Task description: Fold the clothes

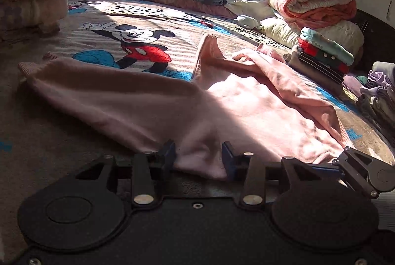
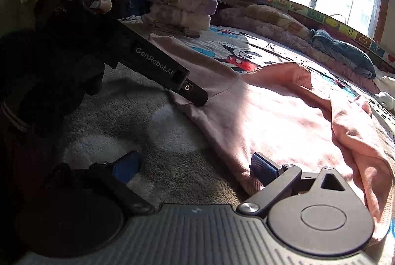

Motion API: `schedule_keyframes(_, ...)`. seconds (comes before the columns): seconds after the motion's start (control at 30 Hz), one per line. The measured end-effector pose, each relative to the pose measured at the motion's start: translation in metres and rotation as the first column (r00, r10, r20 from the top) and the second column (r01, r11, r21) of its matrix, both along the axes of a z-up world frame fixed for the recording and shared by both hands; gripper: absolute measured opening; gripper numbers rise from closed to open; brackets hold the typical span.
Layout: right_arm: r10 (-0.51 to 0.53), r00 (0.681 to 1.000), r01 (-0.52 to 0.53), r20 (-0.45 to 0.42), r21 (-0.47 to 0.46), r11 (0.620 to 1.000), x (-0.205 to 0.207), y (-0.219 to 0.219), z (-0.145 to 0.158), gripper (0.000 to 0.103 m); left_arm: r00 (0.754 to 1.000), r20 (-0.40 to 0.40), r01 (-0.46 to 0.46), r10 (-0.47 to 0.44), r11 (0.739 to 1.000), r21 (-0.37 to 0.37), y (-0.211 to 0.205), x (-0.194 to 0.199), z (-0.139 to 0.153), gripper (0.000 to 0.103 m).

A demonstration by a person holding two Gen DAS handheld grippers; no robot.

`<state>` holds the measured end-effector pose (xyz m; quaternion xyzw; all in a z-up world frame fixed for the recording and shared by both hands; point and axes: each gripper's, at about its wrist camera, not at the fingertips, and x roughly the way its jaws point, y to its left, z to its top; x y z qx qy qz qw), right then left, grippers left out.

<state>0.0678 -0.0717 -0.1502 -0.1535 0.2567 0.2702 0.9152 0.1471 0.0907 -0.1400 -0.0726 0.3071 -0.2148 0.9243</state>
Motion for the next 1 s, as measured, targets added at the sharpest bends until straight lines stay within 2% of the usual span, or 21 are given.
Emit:
schedule_keyframes(0.03,0.005,1.0,-0.005,-0.012,0.01,1.0,0.001,-0.003,0.0,0.096,1.0,-0.001,-0.005,0.005,1.0,-0.011,0.002,0.0,0.002,0.041)
schedule_keyframes(0.1,0.023,1.0,-0.022,0.013,-0.038,0.999,-0.004,0.001,0.005,0.094,0.999,0.018,-0.026,0.026,0.999,-0.039,0.009,-0.002,0.007,0.041)
schedule_keyframes(0.2,0.027,0.998,-0.024,0.053,-0.046,0.999,-0.012,0.005,0.012,0.092,0.993,0.049,-0.1,0.105,0.989,-0.105,0.031,0.002,0.013,0.041)
schedule_keyframes(0.27,0.029,0.997,-0.028,0.075,-0.02,0.999,-0.014,0.009,0.017,0.092,0.979,0.036,-0.194,0.202,0.967,-0.165,0.053,0.009,0.016,0.04)
schedule_keyframes(0.37,0.041,0.995,-0.04,0.086,-0.007,0.999,-0.009,0.02,0.02,0.092,0.959,0.032,-0.268,0.283,0.934,-0.238,0.079,0.018,0.02,0.04)
schedule_keyframes(0.43,0.057,0.995,-0.057,0.08,0.004,0.998,-0.001,0.031,0.022,0.092,0.959,0.03,-0.267,0.282,0.933,-0.241,0.087,0.031,0.026,0.04)
schedule_keyframes(0.47,0.065,0.995,-0.066,0.077,0.009,0.998,0.003,0.036,0.022,0.092,0.969,0.021,-0.234,0.247,0.942,-0.241,0.086,0.038,0.028,0.04)
schedule_keyframes(0.53,0.073,0.995,-0.075,0.065,0.026,0.997,0.013,0.046,0.022,0.093,0.981,-0.004,-0.189,0.195,0.944,-0.272,0.082,0.051,0.029,0.04)
schedule_keyframes(0.6,0.077,0.996,-0.079,0.042,0.047,0.996,0.024,0.053,0.02,0.093,0.991,-0.05,-0.133,0.124,0.941,-0.312,0.076,0.066,0.027,0.046)
schedule_keyframes(0.63,0.077,0.997,-0.077,-0.007,0.049,0.996,0.031,0.057,0.015,0.094,0.984,-0.08,-0.177,0.161,0.941,-0.288,0.076,0.073,0.023,0.052)
schedule_keyframes(0.67,0.079,0.996,-0.076,-0.05,0.053,0.996,0.038,0.06,0.01,0.098,0.974,-0.11,-0.222,0.199,0.938,-0.267,0.076,0.081,0.019,0.051)
schedule_keyframes(0.73,0.09,0.992,-0.083,-0.088,0.08,0.993,0.043,0.056,0.008,0.1,0.935,-0.19,-0.349,0.299,0.868,-0.354,0.105,0.093,0.006,0.049)
schedule_keyframes(0.8,0.1,0.988,-0.088,-0.12,0.104,0.991,0.047,0.053,0.006,0.101,0.883,-0.275,-0.467,0.382,0.775,-0.425,0.134,0.105,-0.006,0.046)
schedule_keyframes(0.83,0.101,0.989,-0.09,-0.11,0.1,0.991,0.045,0.053,0.005,0.102,0.883,-0.263,-0.468,0.388,0.761,-0.449,0.143,0.106,-0.002,0.046)
schedule_keyframes(0.9,0.095,0.992,-0.087,-0.085,0.093,0.992,0.04,0.055,0.002,0.102,0.892,-0.227,-0.452,0.391,0.762,-0.463,0.15,0.106,0.007,0.048)
schedule_keyframes(1.0,0.088,0.995,-0.083,-0.055,0.091,0.992,0.033,0.056,-0.001,0.102,0.928,-0.272,-0.37,0.255,0.727,-0.578,0.156,0.108,0.005,0.059)
